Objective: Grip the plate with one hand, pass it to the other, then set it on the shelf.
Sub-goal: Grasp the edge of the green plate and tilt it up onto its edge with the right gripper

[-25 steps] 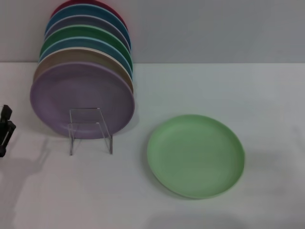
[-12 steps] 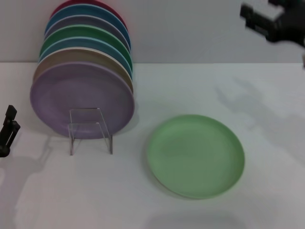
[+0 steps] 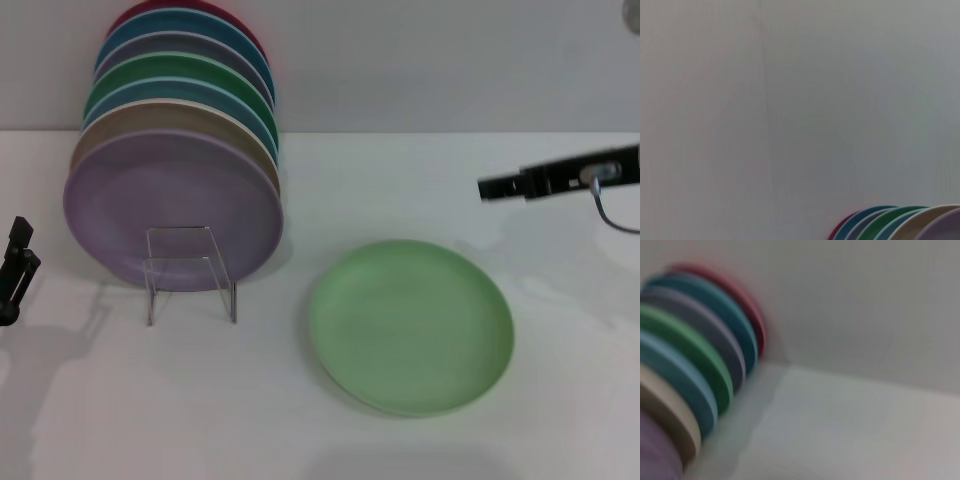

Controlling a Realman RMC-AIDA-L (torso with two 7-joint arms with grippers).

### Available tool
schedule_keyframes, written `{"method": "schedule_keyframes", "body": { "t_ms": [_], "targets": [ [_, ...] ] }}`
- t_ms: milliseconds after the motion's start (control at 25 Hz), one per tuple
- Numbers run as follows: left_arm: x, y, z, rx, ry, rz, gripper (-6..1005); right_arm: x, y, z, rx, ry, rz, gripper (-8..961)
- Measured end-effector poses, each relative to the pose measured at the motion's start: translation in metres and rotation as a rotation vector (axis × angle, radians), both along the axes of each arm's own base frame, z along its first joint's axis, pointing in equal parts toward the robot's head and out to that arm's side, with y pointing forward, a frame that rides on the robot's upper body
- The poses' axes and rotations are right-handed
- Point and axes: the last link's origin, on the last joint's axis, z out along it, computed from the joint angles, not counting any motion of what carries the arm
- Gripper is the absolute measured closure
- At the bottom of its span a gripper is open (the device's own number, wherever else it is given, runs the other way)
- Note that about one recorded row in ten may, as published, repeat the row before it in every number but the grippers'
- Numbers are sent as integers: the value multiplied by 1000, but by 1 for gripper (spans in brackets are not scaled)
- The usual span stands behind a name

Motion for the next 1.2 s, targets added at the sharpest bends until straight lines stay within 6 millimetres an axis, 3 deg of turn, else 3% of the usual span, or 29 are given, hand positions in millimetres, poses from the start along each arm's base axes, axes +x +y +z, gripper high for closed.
{"method": "schedule_keyframes", "body": {
  "t_ms": [240, 640, 1200],
  "targets": [
    [1, 0, 0, 2, -3, -3, 206, 23, -7, -19, -131, -103, -98, 255],
    [4, 2, -1, -2, -9, -18, 205, 51, -7, -49, -241, -107, -156, 256],
    [4, 1, -1, -4, -9, -16, 206, 58, -1, -69, -292, -122, -162, 258]
  ]
}}
